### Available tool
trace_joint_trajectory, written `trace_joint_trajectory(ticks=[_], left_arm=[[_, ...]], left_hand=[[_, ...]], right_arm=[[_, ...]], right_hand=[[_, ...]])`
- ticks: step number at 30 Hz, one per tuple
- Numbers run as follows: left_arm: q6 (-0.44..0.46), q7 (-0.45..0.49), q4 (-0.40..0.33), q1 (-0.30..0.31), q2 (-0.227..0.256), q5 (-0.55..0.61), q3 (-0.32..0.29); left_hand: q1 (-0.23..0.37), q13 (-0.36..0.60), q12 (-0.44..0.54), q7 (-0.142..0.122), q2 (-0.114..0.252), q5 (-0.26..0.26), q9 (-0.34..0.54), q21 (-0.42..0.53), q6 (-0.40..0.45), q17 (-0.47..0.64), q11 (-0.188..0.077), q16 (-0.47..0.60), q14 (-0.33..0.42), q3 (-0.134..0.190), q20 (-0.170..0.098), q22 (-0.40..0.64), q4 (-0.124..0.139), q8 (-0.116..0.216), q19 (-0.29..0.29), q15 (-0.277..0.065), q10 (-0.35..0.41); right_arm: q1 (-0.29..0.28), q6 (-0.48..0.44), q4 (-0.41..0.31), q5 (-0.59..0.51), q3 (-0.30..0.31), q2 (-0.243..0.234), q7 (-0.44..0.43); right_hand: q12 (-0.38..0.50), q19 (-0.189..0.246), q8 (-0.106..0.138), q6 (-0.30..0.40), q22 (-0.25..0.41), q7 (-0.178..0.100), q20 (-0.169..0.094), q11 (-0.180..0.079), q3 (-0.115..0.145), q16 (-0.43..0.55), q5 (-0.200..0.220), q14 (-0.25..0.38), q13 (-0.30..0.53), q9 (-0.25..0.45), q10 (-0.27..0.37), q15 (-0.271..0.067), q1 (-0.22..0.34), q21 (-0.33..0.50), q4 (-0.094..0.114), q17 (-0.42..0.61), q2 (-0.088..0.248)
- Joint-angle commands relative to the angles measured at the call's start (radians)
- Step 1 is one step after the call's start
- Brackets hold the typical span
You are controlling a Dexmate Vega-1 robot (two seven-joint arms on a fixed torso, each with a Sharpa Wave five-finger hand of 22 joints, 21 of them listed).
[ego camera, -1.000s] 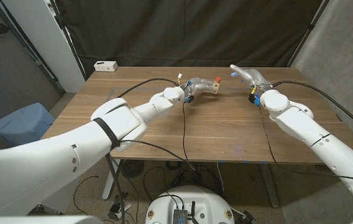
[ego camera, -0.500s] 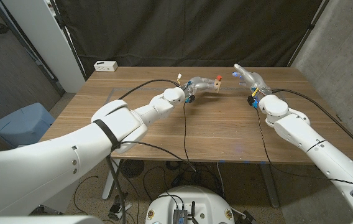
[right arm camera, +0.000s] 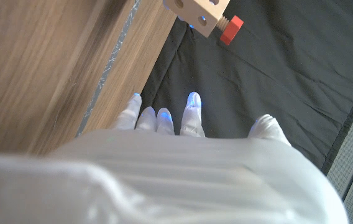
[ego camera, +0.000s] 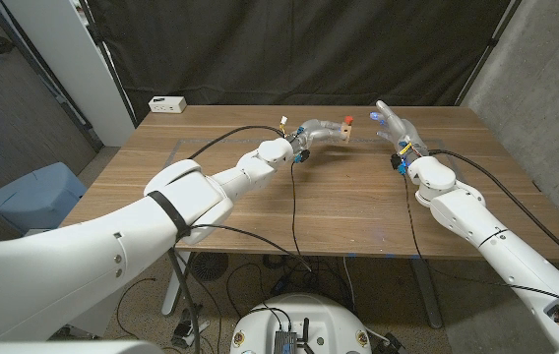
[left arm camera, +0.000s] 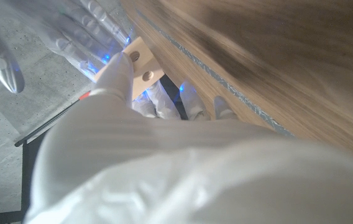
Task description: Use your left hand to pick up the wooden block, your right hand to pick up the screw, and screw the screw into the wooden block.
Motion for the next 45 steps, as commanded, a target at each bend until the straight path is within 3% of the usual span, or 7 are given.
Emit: trace_joint_trajectory(ticks=[1,11,18,28,45], left_arm=[[-0.082,-0.024,-0.013,0.026,0.014,-0.001,-0.024],[-0.103,-0.033,-0.022,0.042,0.020,0.008,-0.037],[-0.103,-0.035,-0.022,0.046,0.018,0.011,-0.042],[-0.105,-0.040,-0.024,0.051,0.017,0.012,-0.046],[-0.107,-0.043,-0.029,0.061,0.020,0.013,-0.052]], left_hand=[[-0.004,0.006,0.003,-0.001,0.022,0.010,0.006,0.008,0.012,0.002,-0.001,0.001,-0.003,0.030,0.005,0.005,0.026,0.005,0.000,-0.033,0.007],[-0.005,0.005,0.003,-0.001,0.022,0.010,0.006,0.007,0.013,0.001,-0.001,0.000,-0.004,0.030,0.005,0.005,0.026,0.005,-0.001,-0.032,0.009],[-0.005,0.005,0.004,-0.002,0.022,0.010,0.006,0.007,0.014,0.001,-0.001,0.001,-0.004,0.030,0.005,0.005,0.026,0.006,-0.001,-0.031,0.009],[-0.006,0.006,0.004,-0.002,0.022,0.010,0.006,0.008,0.013,0.002,-0.001,0.001,-0.003,0.030,0.004,0.005,0.026,0.005,0.000,-0.032,0.009],[-0.006,0.006,0.004,-0.002,0.020,0.010,0.006,0.008,0.015,0.001,-0.001,0.000,-0.004,0.031,0.003,0.005,0.025,0.005,-0.001,-0.033,0.011]], right_arm=[[-0.004,0.093,0.054,0.066,-0.001,0.021,0.069],[-0.003,0.145,0.085,0.101,-0.006,0.034,0.123],[-0.004,0.164,0.087,0.112,-0.012,0.035,0.145],[-0.005,0.168,0.078,0.114,-0.025,0.033,0.160],[-0.015,0.150,0.044,0.093,-0.040,0.015,0.149]], right_hand=[[-0.005,-0.032,-0.026,-0.018,-0.002,-0.002,-0.006,0.002,-0.004,-0.003,-0.001,-0.040,-0.002,0.000,-0.034,0.007,-0.015,-0.003,-0.004,0.001,0.007],[-0.011,-0.088,-0.071,-0.052,-0.002,-0.020,-0.011,-0.005,-0.013,-0.002,0.001,-0.117,-0.008,0.000,-0.127,0.012,-0.043,0.000,-0.001,0.000,0.016],[-0.012,-0.136,-0.089,-0.072,-0.001,-0.030,-0.013,-0.005,-0.018,-0.005,0.003,-0.187,-0.010,0.000,-0.196,0.015,-0.065,-0.001,0.003,0.001,0.025],[-0.012,-0.177,-0.090,-0.079,0.000,-0.041,-0.013,-0.014,-0.024,-0.005,0.004,-0.254,-0.010,0.001,-0.265,0.014,-0.093,0.000,0.011,0.004,0.038],[-0.010,-0.210,-0.085,-0.059,0.000,-0.069,-0.007,-0.030,-0.025,-0.003,0.007,-0.307,-0.010,0.001,-0.327,0.005,-0.107,0.002,0.012,0.003,0.053]])
